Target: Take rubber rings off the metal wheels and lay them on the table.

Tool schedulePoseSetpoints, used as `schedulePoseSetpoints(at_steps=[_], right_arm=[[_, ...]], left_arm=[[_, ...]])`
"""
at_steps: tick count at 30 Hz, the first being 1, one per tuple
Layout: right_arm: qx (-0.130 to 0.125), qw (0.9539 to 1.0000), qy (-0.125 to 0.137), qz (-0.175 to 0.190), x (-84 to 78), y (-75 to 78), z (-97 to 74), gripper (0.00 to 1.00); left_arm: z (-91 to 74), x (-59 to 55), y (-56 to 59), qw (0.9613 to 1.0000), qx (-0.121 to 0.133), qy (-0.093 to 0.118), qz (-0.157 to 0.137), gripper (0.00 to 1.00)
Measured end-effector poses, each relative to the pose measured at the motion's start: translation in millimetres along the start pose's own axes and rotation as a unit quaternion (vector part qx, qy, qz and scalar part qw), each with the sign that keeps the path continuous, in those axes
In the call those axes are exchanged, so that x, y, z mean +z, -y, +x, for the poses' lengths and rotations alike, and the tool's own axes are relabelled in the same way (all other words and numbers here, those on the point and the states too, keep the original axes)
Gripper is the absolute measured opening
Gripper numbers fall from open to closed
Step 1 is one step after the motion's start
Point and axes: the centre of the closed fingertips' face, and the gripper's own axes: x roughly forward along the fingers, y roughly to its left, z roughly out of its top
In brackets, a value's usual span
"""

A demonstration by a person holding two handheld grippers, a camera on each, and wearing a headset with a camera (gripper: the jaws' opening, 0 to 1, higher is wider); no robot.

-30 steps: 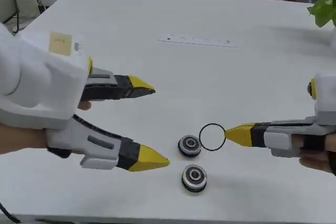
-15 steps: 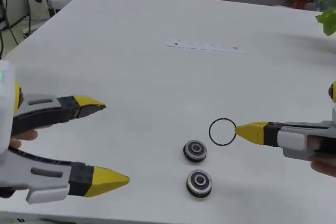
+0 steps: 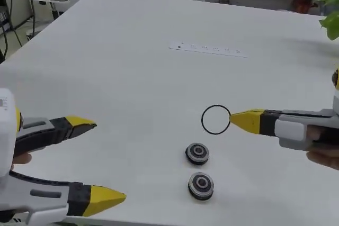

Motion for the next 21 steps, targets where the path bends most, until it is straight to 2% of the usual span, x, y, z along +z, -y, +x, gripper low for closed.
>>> schedulePoseSetpoints(at_steps=[8, 13, 17, 21], right_arm=[[0.025, 0.9994, -0.005, -0.024, 17.0, -17.2, 20.2, 0.0], [0.049, 0.9978, -0.018, -0.041, 26.5, -31.1, 43.7, 0.0], [0.066, 0.9959, -0.037, -0.049, 23.8, -39.4, 63.9, 0.0], [0.078, 0.9932, -0.072, -0.047, 6.4, -43.3, 87.7, 0.0]], left_arm=[[-0.1, 0.0, -0.7, 0.9998, -0.001, 0.008, -0.019, 0.85], [-0.6, -0.2, -2.2, 0.9998, 0.002, 0.009, -0.019, 0.88], [-0.8, -1.1, -4.2, 0.9998, 0.008, 0.008, -0.019, 0.9], [-2.5, -0.1, -8.3, 0.9995, 0.02, 0.012, -0.021, 0.91]])
